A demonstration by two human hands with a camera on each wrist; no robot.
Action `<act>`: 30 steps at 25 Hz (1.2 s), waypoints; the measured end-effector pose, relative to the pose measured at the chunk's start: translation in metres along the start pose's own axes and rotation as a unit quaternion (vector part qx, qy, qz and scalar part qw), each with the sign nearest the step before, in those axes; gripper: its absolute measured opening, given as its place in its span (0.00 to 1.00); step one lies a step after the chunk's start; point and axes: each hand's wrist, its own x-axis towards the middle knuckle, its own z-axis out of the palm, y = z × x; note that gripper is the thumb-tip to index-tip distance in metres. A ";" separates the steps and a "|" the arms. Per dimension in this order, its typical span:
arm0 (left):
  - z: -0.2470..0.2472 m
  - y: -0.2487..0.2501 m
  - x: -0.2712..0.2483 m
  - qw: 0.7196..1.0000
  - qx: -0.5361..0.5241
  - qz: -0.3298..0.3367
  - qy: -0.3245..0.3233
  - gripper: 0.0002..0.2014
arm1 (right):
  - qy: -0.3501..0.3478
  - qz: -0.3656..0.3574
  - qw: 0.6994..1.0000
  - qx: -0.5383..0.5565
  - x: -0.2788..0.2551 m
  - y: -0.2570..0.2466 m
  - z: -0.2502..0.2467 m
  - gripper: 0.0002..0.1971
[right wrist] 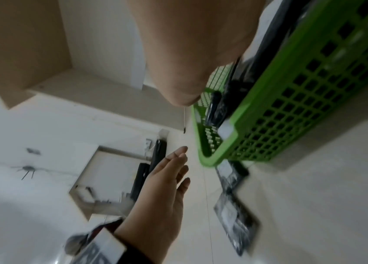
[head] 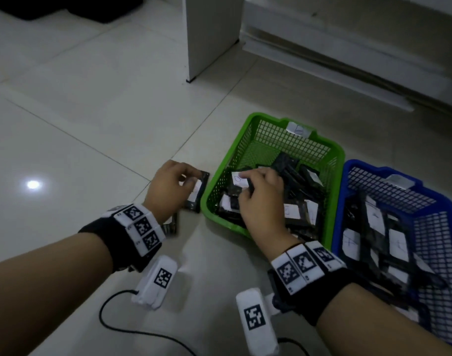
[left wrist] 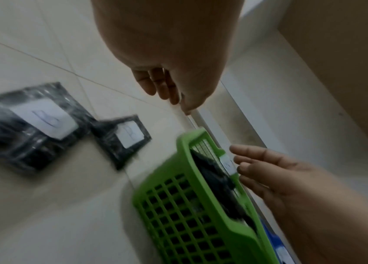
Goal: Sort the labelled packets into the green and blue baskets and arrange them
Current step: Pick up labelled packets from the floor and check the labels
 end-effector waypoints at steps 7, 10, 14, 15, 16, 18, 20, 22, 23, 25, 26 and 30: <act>-0.028 -0.083 -0.026 0.963 0.203 -0.059 -0.169 0.48 | -0.176 -0.132 0.975 0.002 -0.037 -0.053 0.071 0.24; -0.019 -0.104 -0.041 0.959 0.227 -0.040 -0.164 0.55 | -0.232 -0.111 0.966 -0.020 -0.033 -0.054 0.090 0.30; -0.034 -0.104 -0.041 0.983 0.101 -0.103 -0.117 0.46 | -0.256 -0.035 0.965 -0.038 -0.015 -0.044 0.125 0.32; -0.041 -0.104 -0.039 0.984 0.072 -0.118 -0.112 0.41 | -0.258 -0.035 0.961 -0.090 -0.011 -0.043 0.134 0.34; -0.048 -0.107 -0.038 0.985 0.053 -0.128 -0.104 0.37 | -0.262 -0.033 0.955 -0.131 -0.007 -0.041 0.141 0.35; -0.060 -0.112 -0.036 0.985 -0.007 -0.156 -0.071 0.29 | -0.284 -0.017 0.942 -0.176 0.000 -0.042 0.148 0.35; -0.068 -0.111 -0.036 0.965 -0.147 -0.216 -0.030 0.25 | -0.291 -0.031 0.931 -0.219 0.001 -0.041 0.149 0.32; -0.073 -0.107 -0.036 0.928 -0.260 -0.265 -0.008 0.26 | -0.254 -0.086 0.932 -0.244 -0.005 -0.039 0.149 0.23; -0.074 -0.105 -0.036 0.917 -0.288 -0.276 -0.005 0.26 | -0.226 -0.120 0.936 -0.242 -0.009 -0.038 0.147 0.18; -0.073 -0.102 -0.036 0.909 -0.307 -0.282 -0.008 0.25 | -0.192 -0.157 0.949 -0.195 -0.021 -0.035 0.141 0.20; -0.072 -0.099 -0.037 0.908 -0.308 -0.283 -0.008 0.23 | -0.190 -0.144 0.958 -0.160 -0.025 -0.035 0.135 0.24; -0.069 -0.088 -0.039 0.909 -0.313 -0.276 0.016 0.17 | -0.257 -0.054 0.962 -0.068 -0.038 -0.049 0.118 0.37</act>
